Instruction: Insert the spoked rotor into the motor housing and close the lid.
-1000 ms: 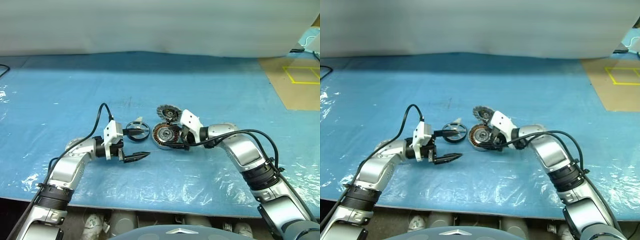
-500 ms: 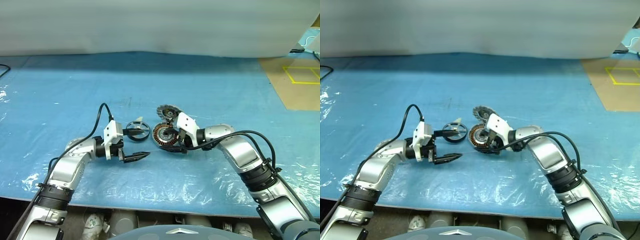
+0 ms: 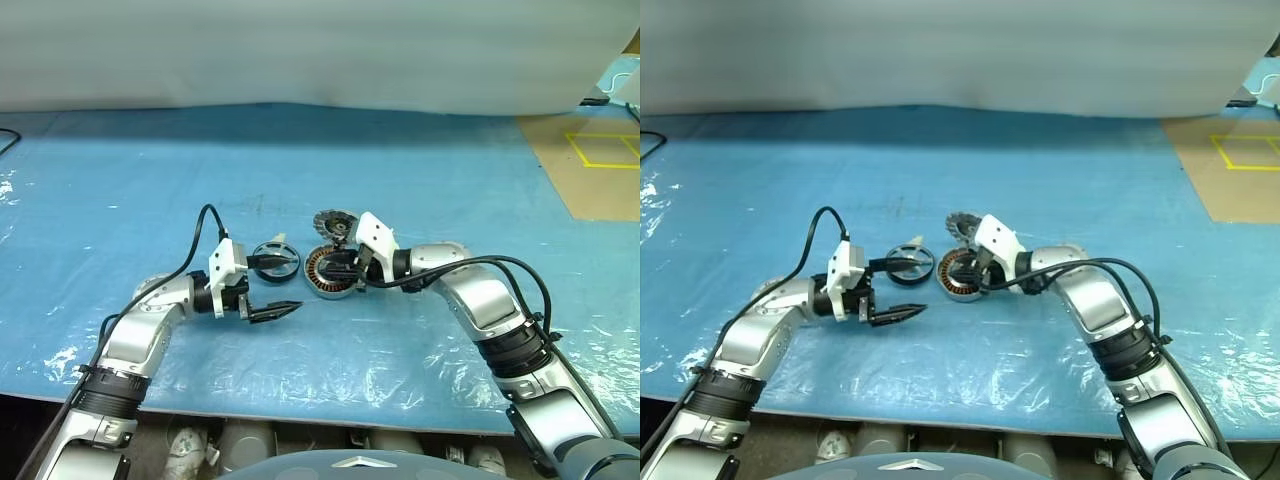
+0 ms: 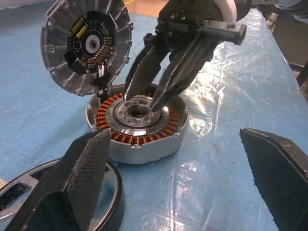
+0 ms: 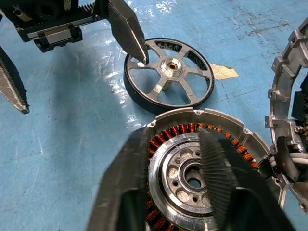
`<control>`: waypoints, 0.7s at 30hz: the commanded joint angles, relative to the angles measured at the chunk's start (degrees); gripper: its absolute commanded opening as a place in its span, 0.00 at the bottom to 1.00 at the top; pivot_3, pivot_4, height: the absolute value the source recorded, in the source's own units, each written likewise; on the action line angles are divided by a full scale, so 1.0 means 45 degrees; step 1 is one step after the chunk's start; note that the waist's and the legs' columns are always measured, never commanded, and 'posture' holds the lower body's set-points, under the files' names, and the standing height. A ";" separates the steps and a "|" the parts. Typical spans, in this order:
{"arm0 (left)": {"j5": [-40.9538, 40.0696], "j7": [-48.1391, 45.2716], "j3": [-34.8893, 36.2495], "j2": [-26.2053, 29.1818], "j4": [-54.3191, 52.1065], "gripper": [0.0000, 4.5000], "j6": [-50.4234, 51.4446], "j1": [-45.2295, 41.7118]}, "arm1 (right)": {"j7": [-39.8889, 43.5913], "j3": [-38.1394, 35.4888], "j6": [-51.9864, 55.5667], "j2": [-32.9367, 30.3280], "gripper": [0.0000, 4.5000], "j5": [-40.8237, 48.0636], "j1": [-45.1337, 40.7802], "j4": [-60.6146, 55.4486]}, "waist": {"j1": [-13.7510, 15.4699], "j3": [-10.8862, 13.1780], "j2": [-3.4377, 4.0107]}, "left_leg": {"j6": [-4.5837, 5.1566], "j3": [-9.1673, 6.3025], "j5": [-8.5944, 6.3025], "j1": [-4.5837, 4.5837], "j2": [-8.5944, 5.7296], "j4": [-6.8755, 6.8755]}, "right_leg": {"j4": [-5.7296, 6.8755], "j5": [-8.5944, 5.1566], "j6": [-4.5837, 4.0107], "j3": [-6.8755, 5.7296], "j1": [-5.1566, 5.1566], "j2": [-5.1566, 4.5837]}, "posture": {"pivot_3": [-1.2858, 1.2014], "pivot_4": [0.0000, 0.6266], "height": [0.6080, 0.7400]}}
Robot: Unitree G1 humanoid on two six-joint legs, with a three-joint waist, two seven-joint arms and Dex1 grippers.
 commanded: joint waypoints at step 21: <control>-0.0317 0.0232 0.0643 0.0347 0.0090 1.00 0.0326 -0.0263 | 0.0218 -0.0382 -0.0378 -0.0177 0.01 0.0184 0.0128 -0.0178 | -0.0004 0.0000 0.0000 | 0.0000 0.0000 0.0000 0.0002 -0.0001 0.0001 | 0.0000 0.0000 0.0000 0.0001 0.0003 0.0002 | 0.52 0.24 1.00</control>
